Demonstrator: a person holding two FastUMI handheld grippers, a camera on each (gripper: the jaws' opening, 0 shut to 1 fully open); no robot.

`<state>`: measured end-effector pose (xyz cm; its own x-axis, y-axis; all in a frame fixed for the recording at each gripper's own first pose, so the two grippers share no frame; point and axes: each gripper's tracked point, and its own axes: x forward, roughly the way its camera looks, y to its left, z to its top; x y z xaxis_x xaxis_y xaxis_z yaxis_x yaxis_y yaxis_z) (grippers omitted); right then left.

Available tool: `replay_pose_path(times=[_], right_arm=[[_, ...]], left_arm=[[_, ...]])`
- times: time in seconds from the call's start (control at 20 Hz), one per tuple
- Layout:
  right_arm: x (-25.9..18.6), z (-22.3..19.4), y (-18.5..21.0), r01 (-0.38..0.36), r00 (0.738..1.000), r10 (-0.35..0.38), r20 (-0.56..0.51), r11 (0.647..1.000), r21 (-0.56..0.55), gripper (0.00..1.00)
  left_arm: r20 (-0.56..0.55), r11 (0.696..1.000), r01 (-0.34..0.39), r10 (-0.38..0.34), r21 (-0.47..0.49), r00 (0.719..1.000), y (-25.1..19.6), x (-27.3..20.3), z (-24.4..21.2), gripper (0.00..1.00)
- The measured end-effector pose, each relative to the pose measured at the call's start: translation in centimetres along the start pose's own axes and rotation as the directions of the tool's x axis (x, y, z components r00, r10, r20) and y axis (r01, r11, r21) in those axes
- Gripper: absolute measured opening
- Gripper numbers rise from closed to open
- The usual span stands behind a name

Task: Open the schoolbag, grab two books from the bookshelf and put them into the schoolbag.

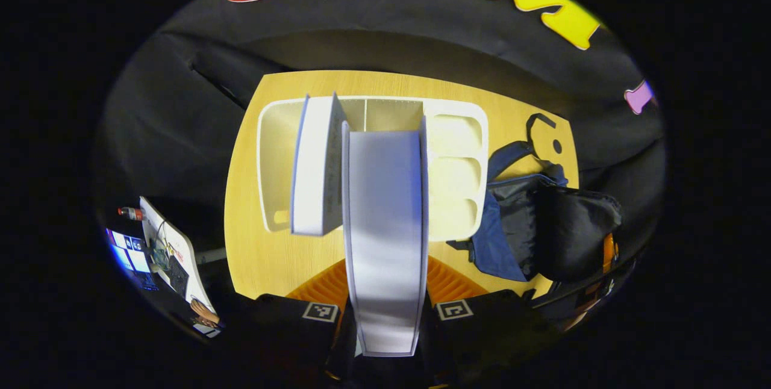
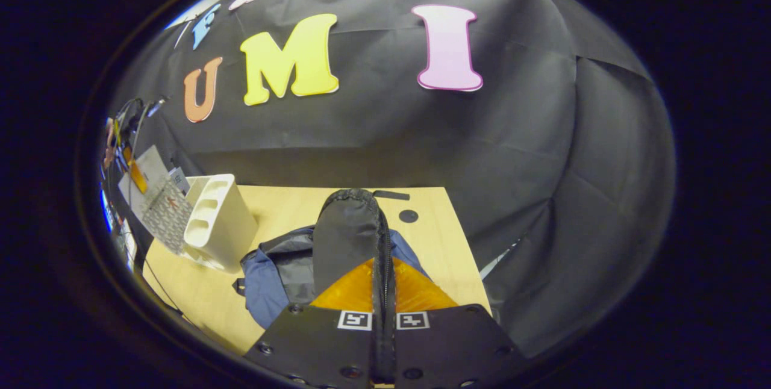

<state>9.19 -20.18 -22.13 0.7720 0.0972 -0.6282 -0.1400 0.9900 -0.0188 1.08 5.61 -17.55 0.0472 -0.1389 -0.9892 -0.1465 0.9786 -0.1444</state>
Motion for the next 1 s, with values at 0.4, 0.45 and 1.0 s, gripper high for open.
replay_pose_path(times=[0.4,0.45,1.0], right_arm=[[-0.8,-0.1,1.1,0.016,1.0,-0.016,-0.019,1.0,0.002,0.0],[-0.9,0.0,1.1,0.019,1.0,-0.019,-0.02,1.0,-0.005,0.0],[-1.2,-0.6,2.7,0.044,0.998,-0.046,-0.039,0.999,-0.031,0.0]], left_arm=[[0.088,0.921,0.28,-0.266,-0.271,0.96,-0.6,-5.1,-6.8,0.43],[0.102,0.892,0.338,-0.322,-0.3,0.941,-1.7,-5.1,-7.2,0.43],[0.217,0.705,0.709,-0.69,-0.015,0.69,-18.2,2.0,-8.2,0.43]])
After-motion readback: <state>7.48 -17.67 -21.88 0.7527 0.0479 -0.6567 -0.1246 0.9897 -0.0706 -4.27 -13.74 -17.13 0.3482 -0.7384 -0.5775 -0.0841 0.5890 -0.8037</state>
